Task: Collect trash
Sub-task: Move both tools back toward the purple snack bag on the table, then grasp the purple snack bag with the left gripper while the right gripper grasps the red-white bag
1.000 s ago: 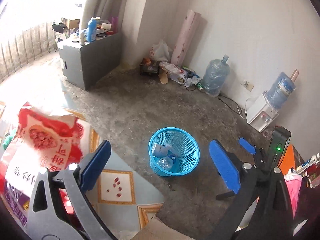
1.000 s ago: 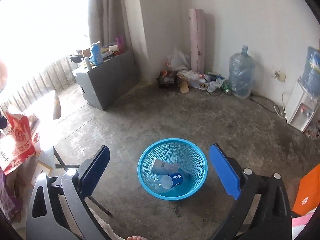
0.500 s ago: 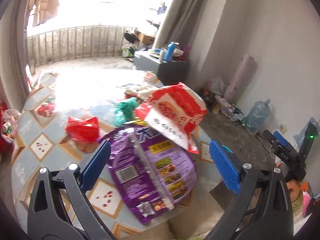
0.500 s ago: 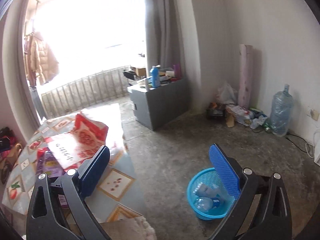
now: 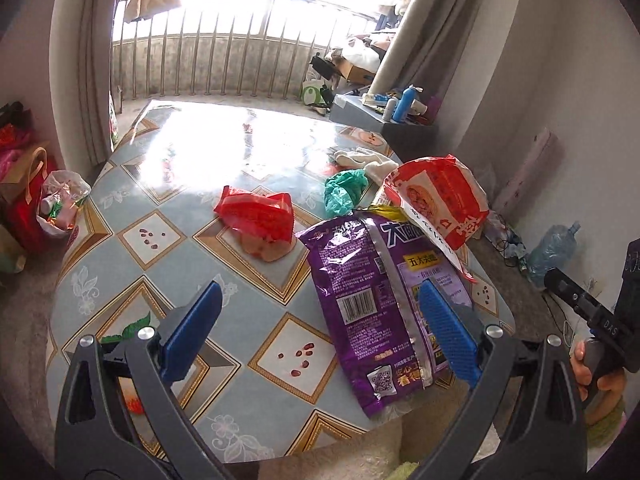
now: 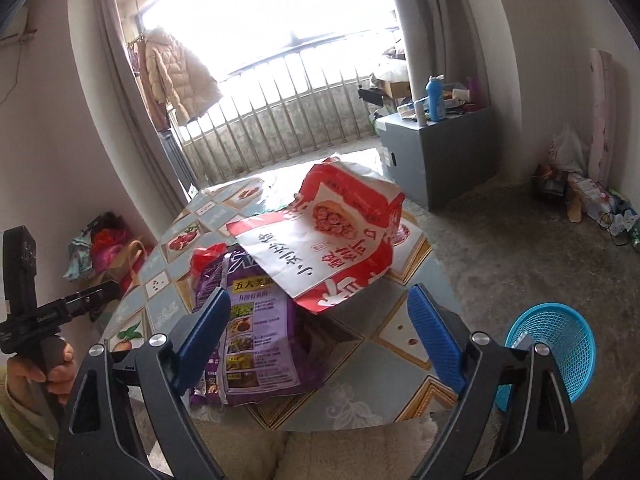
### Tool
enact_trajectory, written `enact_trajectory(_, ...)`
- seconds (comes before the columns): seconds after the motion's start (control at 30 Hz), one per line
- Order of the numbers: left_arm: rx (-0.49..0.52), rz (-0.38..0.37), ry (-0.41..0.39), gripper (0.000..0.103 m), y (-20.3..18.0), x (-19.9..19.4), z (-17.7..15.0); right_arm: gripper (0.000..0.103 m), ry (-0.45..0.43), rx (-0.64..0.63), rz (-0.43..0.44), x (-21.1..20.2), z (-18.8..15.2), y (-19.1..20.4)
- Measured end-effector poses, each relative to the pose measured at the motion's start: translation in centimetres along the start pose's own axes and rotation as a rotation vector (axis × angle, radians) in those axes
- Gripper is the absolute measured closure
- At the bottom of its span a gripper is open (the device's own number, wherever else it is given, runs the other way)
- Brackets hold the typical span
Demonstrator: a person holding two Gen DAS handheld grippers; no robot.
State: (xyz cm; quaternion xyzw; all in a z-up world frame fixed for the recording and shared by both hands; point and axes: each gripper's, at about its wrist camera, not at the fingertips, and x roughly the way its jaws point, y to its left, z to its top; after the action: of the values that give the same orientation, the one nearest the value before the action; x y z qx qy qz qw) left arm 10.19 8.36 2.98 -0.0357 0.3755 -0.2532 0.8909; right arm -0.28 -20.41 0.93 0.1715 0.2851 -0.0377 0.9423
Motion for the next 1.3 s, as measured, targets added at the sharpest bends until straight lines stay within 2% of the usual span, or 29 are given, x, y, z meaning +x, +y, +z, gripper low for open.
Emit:
enact_trajectory(0.1, 0.008, -0.028, 0.016, 0.015, -0.1, 1.6, -0.1, 0.033, 0.069, -0.010, 0.019, 2.0, -0.3, 0.7)
enact_trajectory(0.13, 0.004, -0.035, 0.028, 0.024, -0.1, 2.1, -0.2, 0.036, 0.093, -0.012, 0.030, 2.6, -0.5, 1.0)
enact_trajectory(0.2, -0.020, -0.064, 0.070, 0.032, 0.2, 3.9, -0.4, 0.043, 0.136, -0.011, 0.048, 3.5, -0.8, 1.4)
enact_trajectory(0.23, -0.034, -0.078, 0.090, 0.040, 0.4, 4.6, -0.5, 0.045, 0.158, -0.009, 0.059, 4.1, -1.1, 1.5)
enact_trajectory(0.33, -0.087, -0.134, 0.162, 0.052, 1.2, 7.2, -1.0, 0.053, 0.222, -0.007, 0.073, 6.0, -1.8, 1.9)
enact_trajectory(0.43, -0.139, -0.163, 0.217, 0.053, 2.2, 9.4, -1.4, 0.062, 0.277, -0.010, 0.074, 7.4, -2.5, 2.0)
enact_trajectory(0.57, -0.223, -0.241, 0.270, 0.054, 3.4, 11.4, -1.7, 0.071, 0.319, 0.005, 0.087, 8.5, -3.1, 1.9)
enact_trajectory(0.63, -0.242, -0.275, 0.279, 0.054, 3.6, 11.9, -1.8, 0.073, 0.329, 0.010, 0.098, 8.8, -3.0, 1.8)
enact_trajectory(0.77, -0.279, -0.338, 0.287, 0.063, 4.0, 12.7, -2.1, 0.078, 0.341, 0.006, 0.103, 9.3, -2.9, 1.9)
enact_trajectory(0.8, -0.296, -0.353, 0.288, 0.068, 4.1, 12.8, -2.1, 0.078, 0.341, 0.007, 0.109, 9.4, -2.9, 1.9)
enact_trajectory(0.87, -0.305, -0.350, 0.280, 0.070, 4.4, 12.9, -2.0, 0.078, 0.344, 0.005, 0.110, 9.6, -2.8, 2.0)
enact_trajectory(0.97, -0.300, -0.348, 0.254, 0.081, 4.9, 12.2, -2.1, 0.078, 0.343, 0.005, 0.111, 9.6, -2.6, 2.0)
enact_trajectory(1.13, -0.278, -0.344, 0.214, 0.087, 5.2, 11.2, -1.4, 0.078, 0.338, 0.043, 0.130, 9.0, -2.1, 1.1)
enact_trajectory(1.3, -0.270, -0.377, 0.175, 0.093, 5.5, 9.4, -1.2, 0.077, 0.301, 0.050, 0.097, 7.1, -1.1, -0.3)
